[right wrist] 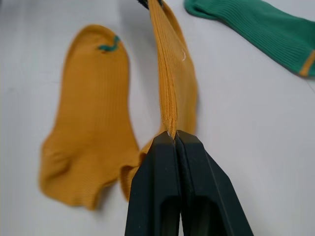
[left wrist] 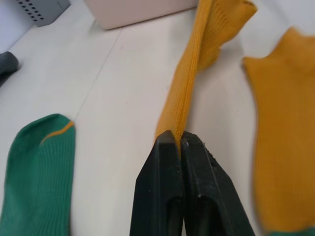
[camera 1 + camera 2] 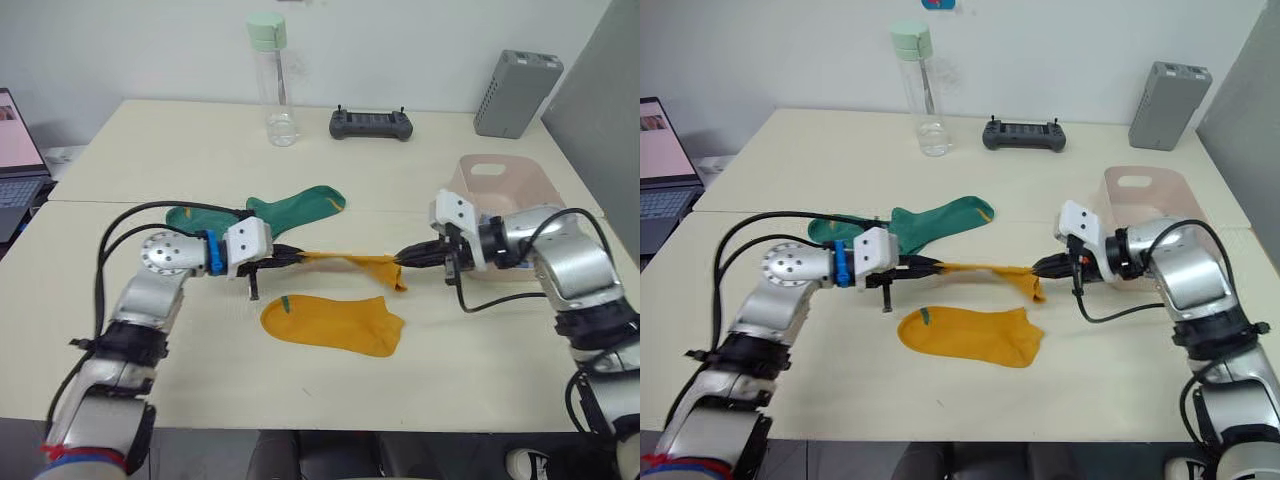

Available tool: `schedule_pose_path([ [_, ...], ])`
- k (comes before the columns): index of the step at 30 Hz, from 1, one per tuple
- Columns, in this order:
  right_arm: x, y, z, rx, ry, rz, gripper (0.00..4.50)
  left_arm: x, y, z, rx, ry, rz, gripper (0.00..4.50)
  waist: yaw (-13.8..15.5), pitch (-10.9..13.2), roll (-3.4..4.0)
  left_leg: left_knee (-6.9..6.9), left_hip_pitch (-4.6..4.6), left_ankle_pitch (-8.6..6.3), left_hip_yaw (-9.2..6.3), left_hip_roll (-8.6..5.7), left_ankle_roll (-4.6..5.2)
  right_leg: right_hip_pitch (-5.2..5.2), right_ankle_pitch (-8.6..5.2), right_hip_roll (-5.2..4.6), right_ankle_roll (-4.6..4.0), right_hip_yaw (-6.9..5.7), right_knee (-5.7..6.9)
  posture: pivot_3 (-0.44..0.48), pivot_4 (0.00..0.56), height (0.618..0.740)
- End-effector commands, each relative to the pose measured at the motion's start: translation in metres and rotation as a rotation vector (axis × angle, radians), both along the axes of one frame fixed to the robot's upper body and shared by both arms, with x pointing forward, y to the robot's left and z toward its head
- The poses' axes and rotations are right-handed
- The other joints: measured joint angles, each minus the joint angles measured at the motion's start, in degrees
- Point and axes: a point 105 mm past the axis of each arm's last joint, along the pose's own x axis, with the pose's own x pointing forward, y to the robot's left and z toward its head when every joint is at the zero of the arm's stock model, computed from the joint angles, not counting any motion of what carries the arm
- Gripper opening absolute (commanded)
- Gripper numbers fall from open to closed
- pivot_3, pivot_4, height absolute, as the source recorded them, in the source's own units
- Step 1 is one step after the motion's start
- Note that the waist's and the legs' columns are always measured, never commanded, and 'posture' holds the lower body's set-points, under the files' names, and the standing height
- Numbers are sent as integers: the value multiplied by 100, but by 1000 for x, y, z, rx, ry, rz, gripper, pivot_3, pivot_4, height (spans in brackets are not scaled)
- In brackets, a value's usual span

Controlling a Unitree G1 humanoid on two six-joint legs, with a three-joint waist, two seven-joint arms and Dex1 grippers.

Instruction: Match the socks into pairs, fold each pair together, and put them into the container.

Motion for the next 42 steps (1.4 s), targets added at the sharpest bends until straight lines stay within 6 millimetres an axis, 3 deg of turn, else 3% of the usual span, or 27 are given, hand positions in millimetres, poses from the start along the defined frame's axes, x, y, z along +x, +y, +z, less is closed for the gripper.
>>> schedule_pose_path([
  [1, -43, 6, 14, 22, 83, 115, 57, -44, 4, 24, 11, 187, -70, 0, -20, 3, 1, 1, 4, 0, -2, 0, 0, 3, -4, 0, -1, -1, 4, 0, 150, 740],
  [4, -78, 8, 7, 9, 197, 188, 57, -79, 7, 29, 23, 384, -103, 0, -30, 5, 3, 1, 13, 0, 0, -1, 0, 8, -35, -3, 18, 0, 10, 0, 150, 740],
  [7, -111, 13, -1, 11, 308, 253, 57, -107, 10, 22, 40, 526, -113, 0, -22, 5, 3, 3, 27, 0, 0, 0, 0, 19, -40, -4, 16, -1, 9, 0, 150, 740],
  [10, -121, 17, -5, 31, 345, 245, 57, -120, 12, 10, 64, 576, -95, 0, -26, 6, 1, 3, 61, -1, 22, 4, -1, 35, -59, -10, -17, 14, 9, 0, 150, 740],
  [13, -114, 19, -15, 39, 342, 196, 57, -114, 14, -3, 61, 567, -41, 0, -29, 7, -5, 4, 77, -1, 33, 5, -1, 12, -60, -12, -18, 28, 6, 0, 150, 740],
  [18, -77, 11, -35, 2, 293, 94, 57, -87, 22, -31, 81, 523, 75, 0, -35, 6, -3, 6, 75, -1, 57, 1, -1, 12, -57, -22, -20, 49, -36, 0, 150, 740],
  [24, -36, 8, -39, -31, 212, 57, 57, -55, 18, -33, 76, 438, 116, 0, -27, 7, -7, 6, 62, -2, 84, -1, 2, 6, -18, -25, 18, 66, -62, 0, 150, 740],
  [29, -17, 6, -44, -64, 175, 48, 57, -39, 16, -36, 129, 394, 92, 0, 9, 7, -6, -24, 31, -2, 61, 3, 3, 3, 2, -8, 14, 51, -57, 0, 150, 740],
  [42, -9, 5, -51, -77, 173, 42, 57, -15, 8, -44, 198, 346, 56, 0, 19, 8, -4, -7, 4, -2, 31, 2, 3, 3, 0, -6, 14, 19, -56, 0, 150, 740],
])
